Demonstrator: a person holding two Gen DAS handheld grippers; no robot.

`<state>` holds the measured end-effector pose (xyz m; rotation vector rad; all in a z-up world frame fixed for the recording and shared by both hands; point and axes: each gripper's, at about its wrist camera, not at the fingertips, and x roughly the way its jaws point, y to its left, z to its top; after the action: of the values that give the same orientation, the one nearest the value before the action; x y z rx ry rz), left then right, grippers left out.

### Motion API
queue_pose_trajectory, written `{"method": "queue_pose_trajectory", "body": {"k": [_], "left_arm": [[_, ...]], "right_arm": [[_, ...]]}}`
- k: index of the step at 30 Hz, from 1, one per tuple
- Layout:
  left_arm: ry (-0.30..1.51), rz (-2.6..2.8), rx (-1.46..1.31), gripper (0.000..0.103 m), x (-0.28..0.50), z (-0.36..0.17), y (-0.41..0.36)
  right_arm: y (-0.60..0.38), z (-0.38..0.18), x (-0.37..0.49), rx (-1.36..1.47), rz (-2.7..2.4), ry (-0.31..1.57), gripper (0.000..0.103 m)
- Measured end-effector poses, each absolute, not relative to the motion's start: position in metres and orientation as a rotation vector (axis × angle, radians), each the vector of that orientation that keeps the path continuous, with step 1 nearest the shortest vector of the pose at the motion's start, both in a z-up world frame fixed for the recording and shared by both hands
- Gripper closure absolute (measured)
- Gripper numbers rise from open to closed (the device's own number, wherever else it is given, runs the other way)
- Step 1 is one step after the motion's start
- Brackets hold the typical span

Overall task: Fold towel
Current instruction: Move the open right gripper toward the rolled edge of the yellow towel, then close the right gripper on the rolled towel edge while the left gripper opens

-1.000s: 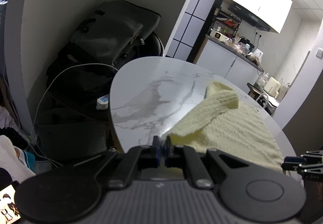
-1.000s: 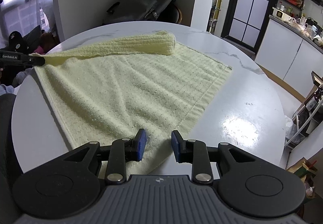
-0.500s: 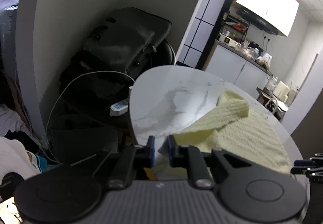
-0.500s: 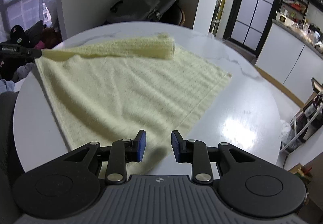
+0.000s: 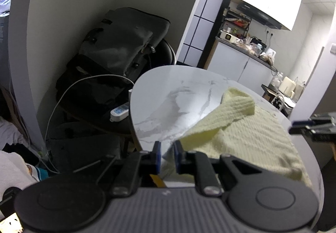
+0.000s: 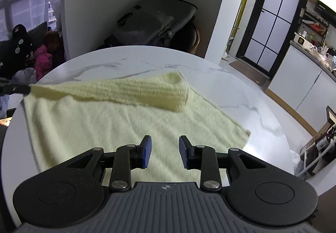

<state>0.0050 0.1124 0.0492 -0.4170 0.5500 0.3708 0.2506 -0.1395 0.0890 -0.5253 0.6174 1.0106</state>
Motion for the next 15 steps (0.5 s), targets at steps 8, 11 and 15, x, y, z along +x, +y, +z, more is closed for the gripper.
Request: {"method": "queue_pose_trajectory", "body": {"k": [8,11,15], "left_arm": [[0.564,0.358,-0.403,0.089,0.009,0.044,0.121],[0.561,0.352,-0.385,0.089,0.01,0.043,0.121],[0.558,0.34,-0.343,0.089,0.012,0.041,0.119]], "right_arm": [[-0.117,0.079,0.275,-0.504,1.007,0.629,0.054],[-0.11,0.074,0.283,-0.507,1.002,0.638,0.053],[-0.102,0.067,0.295,-0.51,0.994,0.65,0.053]]}}
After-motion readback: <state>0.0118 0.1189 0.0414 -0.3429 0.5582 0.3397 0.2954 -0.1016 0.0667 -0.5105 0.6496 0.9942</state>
